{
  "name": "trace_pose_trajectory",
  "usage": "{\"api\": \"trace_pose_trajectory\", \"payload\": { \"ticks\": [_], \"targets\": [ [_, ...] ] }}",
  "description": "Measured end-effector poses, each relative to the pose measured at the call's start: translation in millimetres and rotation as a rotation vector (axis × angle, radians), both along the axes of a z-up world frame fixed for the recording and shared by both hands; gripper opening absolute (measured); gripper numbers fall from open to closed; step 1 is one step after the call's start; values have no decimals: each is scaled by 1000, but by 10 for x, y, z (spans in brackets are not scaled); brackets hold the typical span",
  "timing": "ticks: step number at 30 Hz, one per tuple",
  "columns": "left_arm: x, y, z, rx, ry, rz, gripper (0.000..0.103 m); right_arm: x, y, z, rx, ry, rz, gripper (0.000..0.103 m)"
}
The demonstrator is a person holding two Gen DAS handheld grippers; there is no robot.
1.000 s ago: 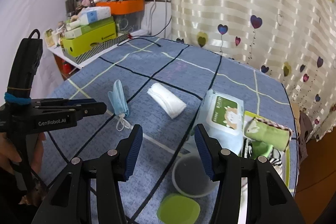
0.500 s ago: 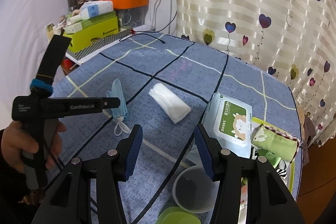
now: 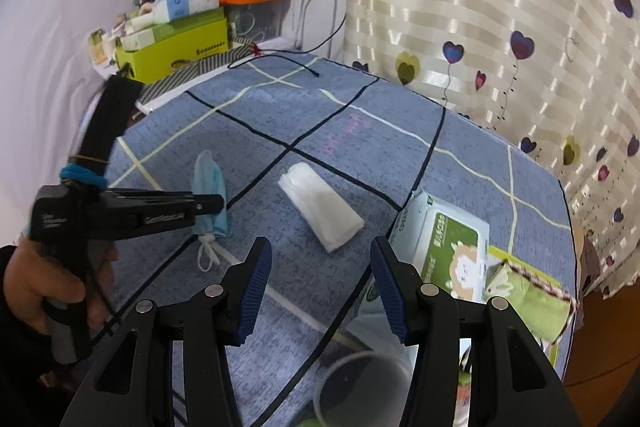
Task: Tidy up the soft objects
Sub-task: 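Grasp the blue face mask with the left tool while the right tool grasps the white towel, then carry the blue mask and white towel over the white tray box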
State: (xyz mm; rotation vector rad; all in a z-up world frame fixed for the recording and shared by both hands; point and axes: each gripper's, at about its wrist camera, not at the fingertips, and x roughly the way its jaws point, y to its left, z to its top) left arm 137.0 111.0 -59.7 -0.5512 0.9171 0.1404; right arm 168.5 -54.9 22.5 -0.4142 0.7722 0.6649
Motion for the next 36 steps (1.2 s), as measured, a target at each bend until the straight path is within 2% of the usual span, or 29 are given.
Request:
{"api": "trace_pose_trajectory", "payload": {
  "ticks": [8, 18, 22, 28, 32, 36],
  "targets": [
    [-188, 51, 149, -27, -71, -44, 20, 356, 358, -125, -110, 63, 96, 51],
    [-296, 106, 207, -46, -101, -78, 20, 788, 807, -608, -332, 171, 186, 51],
    [-282, 130, 194, -55, -102, -84, 20, 928, 920, -781, -401, 202, 185, 51],
    [-251, 157, 164, -66, -99, -93, 20, 1130, 980, -908, -422, 240, 158, 51],
    [-238, 159, 154, -70, -96, -96, 20, 1168, 978, -909, -402, 241, 152, 27],
    [-249, 156, 183, -65, -103, -94, 20, 1094, 927, -744, -344, 210, 145, 22]
  ]
}}
